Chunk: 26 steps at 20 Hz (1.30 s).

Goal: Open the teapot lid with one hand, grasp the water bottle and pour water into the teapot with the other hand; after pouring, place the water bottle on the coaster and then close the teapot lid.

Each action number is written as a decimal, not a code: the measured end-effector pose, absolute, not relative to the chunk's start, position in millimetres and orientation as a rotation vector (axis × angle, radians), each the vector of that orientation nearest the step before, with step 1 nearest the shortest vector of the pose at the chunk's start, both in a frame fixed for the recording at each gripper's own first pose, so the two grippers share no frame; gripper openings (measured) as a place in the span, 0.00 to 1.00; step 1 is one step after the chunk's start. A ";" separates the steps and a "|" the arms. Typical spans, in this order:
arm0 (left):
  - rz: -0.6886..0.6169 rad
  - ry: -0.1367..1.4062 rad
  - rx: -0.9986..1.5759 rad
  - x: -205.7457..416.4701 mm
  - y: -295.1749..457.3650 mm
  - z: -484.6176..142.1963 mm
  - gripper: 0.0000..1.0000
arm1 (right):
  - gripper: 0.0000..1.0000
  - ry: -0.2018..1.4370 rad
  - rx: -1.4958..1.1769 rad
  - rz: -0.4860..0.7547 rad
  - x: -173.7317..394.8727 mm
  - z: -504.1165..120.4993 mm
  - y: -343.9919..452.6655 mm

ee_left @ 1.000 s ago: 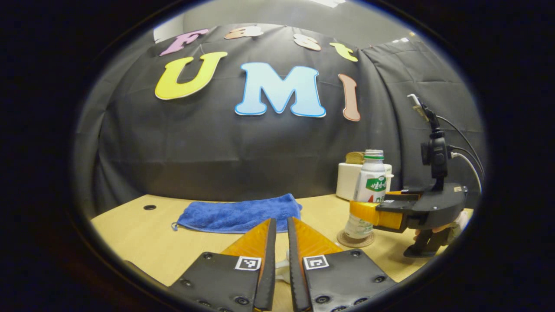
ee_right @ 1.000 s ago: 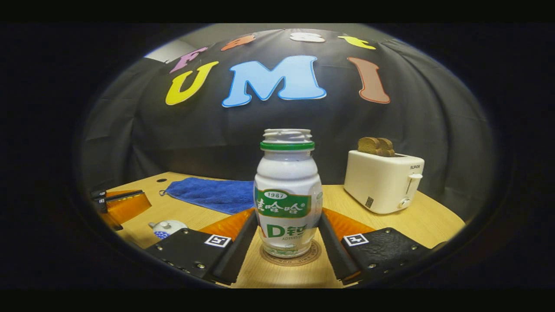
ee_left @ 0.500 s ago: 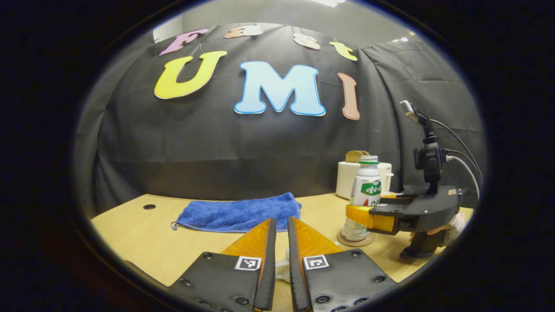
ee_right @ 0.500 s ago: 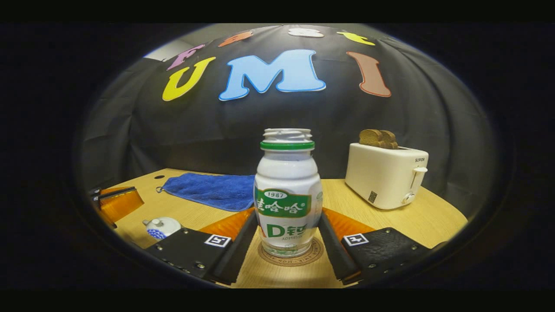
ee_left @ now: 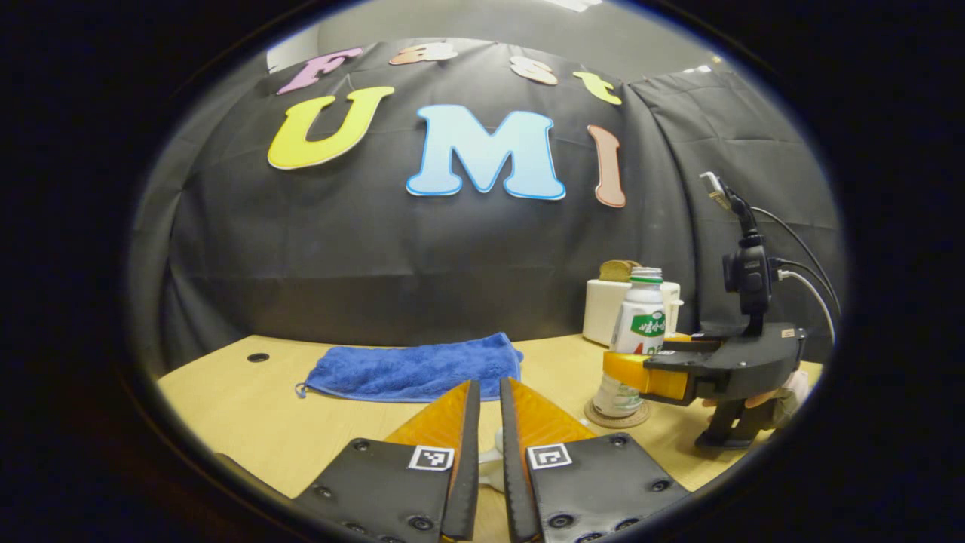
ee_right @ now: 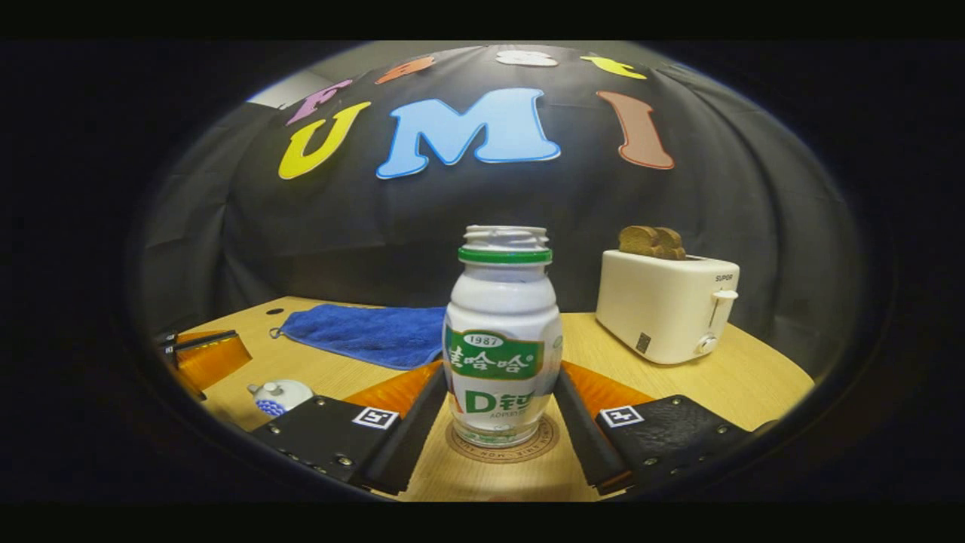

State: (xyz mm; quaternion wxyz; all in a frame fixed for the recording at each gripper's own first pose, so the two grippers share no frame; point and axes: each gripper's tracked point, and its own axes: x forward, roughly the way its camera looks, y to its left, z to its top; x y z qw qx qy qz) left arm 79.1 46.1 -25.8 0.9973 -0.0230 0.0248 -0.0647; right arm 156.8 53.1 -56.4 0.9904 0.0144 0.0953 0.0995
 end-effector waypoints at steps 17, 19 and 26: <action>-0.139 0.050 -0.054 73.6 41.8 -24.7 0.22 | 0.82 0.040 0.035 0.208 108.2 -6.5 45.3; -0.143 0.041 -0.056 70.2 38.6 -19.4 0.21 | 0.82 0.031 0.060 0.207 91.7 -4.8 43.6; -0.132 0.005 -0.092 13.3 9.8 -9.9 0.27 | 0.82 0.021 0.084 0.178 31.7 -18.5 34.3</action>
